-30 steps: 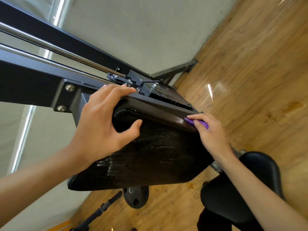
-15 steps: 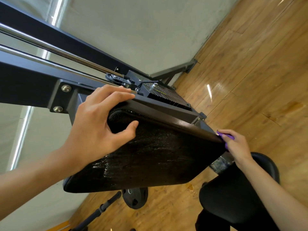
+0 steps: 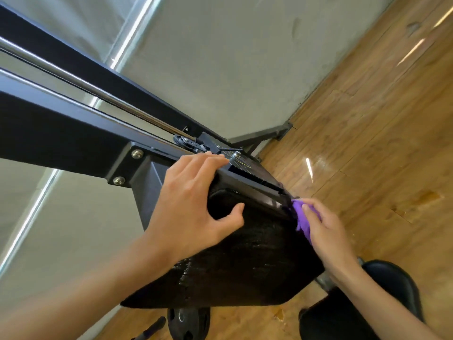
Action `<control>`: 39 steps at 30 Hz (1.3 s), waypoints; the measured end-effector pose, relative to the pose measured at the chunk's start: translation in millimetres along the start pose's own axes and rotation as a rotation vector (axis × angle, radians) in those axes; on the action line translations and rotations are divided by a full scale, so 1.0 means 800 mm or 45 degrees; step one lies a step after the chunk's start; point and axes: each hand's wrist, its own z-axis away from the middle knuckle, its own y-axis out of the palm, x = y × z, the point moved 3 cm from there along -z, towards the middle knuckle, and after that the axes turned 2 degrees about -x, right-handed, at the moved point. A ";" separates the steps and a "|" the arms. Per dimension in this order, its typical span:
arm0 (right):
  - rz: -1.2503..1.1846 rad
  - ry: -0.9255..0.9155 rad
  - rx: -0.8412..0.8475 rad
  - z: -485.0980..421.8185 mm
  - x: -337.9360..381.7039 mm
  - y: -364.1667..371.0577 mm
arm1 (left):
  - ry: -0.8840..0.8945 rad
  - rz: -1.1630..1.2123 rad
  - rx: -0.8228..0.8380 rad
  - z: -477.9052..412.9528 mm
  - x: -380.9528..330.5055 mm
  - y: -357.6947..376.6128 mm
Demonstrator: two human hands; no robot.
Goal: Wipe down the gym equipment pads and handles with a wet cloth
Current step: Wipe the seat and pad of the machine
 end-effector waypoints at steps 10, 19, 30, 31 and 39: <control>0.016 -0.332 0.266 0.013 0.156 0.063 | -0.142 -0.062 -0.222 0.033 0.003 -0.015; 0.759 -0.949 0.195 0.044 0.218 0.091 | -0.324 0.044 -0.212 0.160 0.075 -0.009; 1.123 -1.090 0.350 0.063 0.246 0.119 | -0.199 0.054 -0.202 0.249 0.129 0.028; 1.237 -1.071 0.358 0.061 0.248 0.122 | -0.182 0.053 -0.206 0.251 0.131 0.028; 1.513 -1.330 0.248 0.117 0.210 0.192 | -0.247 0.418 -0.300 0.246 0.130 0.050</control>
